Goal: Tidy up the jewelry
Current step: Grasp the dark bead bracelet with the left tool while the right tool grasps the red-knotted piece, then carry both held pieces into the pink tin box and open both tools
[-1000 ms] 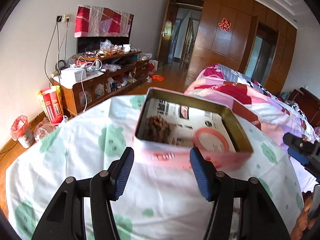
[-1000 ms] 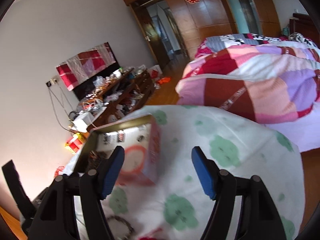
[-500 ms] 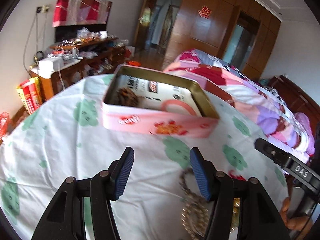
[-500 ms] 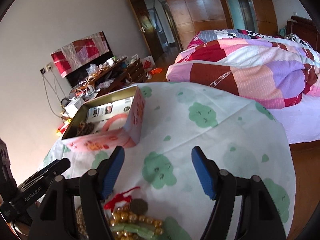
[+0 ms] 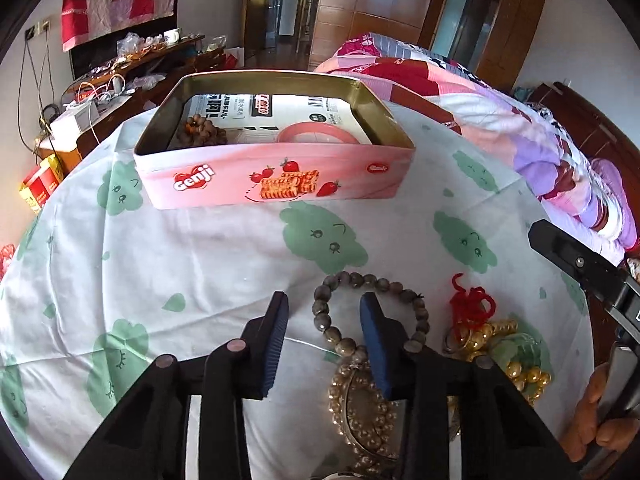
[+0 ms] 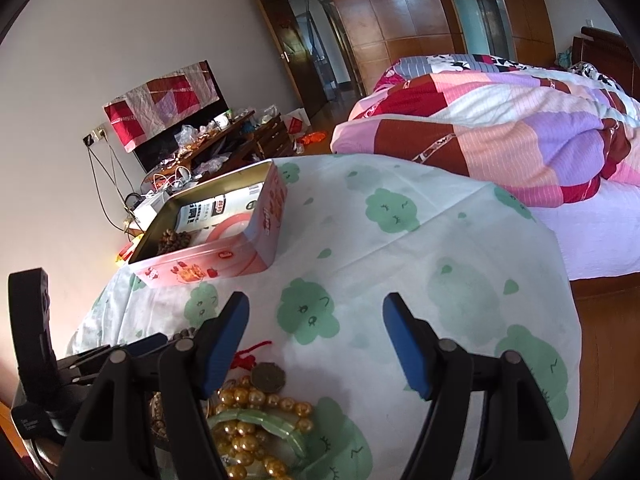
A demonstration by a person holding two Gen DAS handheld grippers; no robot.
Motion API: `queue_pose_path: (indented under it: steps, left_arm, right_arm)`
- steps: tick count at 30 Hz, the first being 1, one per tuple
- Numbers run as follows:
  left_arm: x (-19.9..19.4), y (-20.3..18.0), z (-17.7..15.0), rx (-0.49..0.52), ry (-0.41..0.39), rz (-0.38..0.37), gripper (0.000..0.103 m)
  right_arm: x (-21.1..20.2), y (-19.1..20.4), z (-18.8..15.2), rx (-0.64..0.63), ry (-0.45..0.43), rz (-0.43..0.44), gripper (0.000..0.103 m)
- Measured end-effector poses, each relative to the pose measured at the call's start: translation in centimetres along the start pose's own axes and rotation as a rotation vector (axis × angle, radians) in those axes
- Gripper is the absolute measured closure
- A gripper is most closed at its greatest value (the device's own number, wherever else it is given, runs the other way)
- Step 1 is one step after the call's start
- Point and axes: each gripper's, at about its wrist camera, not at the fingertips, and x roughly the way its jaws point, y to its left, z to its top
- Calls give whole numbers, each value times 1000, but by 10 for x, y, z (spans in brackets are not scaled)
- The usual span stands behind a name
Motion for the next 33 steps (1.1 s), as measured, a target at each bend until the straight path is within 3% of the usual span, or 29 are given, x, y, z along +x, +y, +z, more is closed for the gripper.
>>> queue_pose_path:
  steps: [2, 6, 11, 17, 23, 24, 25, 28, 33]
  left_arm:
    - [2, -5, -1, 29, 11, 6, 95]
    - [-2, -9, -1, 53, -8, 19, 96]
    - [-34, 4, -3, -18, -187, -23, 96]
    - [-62, 17, -8, -103, -364, 0, 96]
    - [-61, 24, -8, -157, -393, 11, 96]
    - [-60, 25, -7, -159, -389, 9, 96]
    - [-60, 25, -7, -160, -386, 8, 96]
    - [-59, 26, -9, -160, -386, 10, 96]
    - [-59, 28, -11, -173, -390, 15, 96]
  right_arm:
    - [0, 0, -1, 2, 8, 1, 30]
    - [2, -1, -2, -5, 36, -1, 33]
    - [3, 0, -4, -20, 69, 24, 36]
    - [12, 21, -7, -89, 146, 102, 37]
    - [43, 49, -20, -187, 271, 75, 37]
    - [43, 53, -21, -211, 264, 60, 44]
    - [43, 56, -21, -228, 275, 68, 65]
    - [44, 56, -22, -249, 285, 36, 87]
    - [41, 29, -14, -91, 283, 137, 90]
